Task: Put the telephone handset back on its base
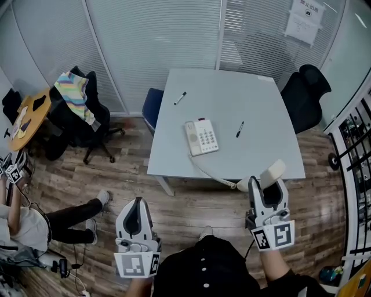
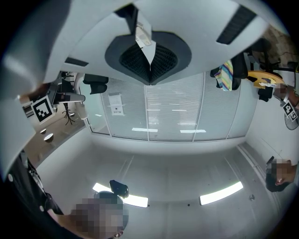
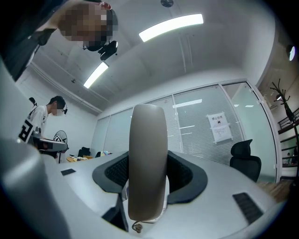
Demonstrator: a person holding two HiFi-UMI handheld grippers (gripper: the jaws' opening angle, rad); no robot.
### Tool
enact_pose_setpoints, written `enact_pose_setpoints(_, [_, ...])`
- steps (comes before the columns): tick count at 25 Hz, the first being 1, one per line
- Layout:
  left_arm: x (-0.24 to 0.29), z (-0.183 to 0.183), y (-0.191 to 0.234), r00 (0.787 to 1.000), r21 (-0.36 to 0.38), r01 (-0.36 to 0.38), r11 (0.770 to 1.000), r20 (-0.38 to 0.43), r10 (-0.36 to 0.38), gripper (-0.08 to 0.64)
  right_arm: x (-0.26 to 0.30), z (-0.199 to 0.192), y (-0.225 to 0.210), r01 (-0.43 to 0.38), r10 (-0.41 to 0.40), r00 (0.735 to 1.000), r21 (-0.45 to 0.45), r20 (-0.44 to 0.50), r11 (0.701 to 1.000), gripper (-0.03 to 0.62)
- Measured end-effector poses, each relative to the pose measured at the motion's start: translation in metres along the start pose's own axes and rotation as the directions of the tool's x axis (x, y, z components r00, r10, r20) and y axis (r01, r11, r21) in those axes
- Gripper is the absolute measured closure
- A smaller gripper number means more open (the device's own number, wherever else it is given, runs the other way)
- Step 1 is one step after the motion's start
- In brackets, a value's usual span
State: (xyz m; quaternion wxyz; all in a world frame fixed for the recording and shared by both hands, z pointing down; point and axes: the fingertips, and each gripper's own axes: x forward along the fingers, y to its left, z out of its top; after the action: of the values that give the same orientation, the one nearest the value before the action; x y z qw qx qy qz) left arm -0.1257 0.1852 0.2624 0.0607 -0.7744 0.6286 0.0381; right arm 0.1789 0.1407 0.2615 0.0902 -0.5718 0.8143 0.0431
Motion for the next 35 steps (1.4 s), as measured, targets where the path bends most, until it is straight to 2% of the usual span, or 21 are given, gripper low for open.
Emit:
enact_pose_setpoints(19, [0.056, -0.012, -0.02, 0.998, -0.001, -0.053, 0.999, -0.025, 0.053, 0.543, 0.047, -0.021, -0.052, -0.039, 0.04, 0.998, 0.034, -0.037, 0.999, 0.36])
enact_pose_setpoints(24, [0.057, -0.013, -0.031, 0.997, -0.007, -0.071, 0.997, -0.024, 0.071, 0.543, 0.047, -0.03, -0.062, -0.053, 0.055, 0.997, 0.041, -0.048, 0.998, 0.36])
enact_pose_setpoints(35, [0.058, -0.025, -0.027, 0.993, -0.007, -0.1, 0.995, -0.057, 0.1, 0.543, 0.057, -0.048, -0.062, -0.077, 0.083, 0.993, 0.066, -0.08, 0.995, 0.36])
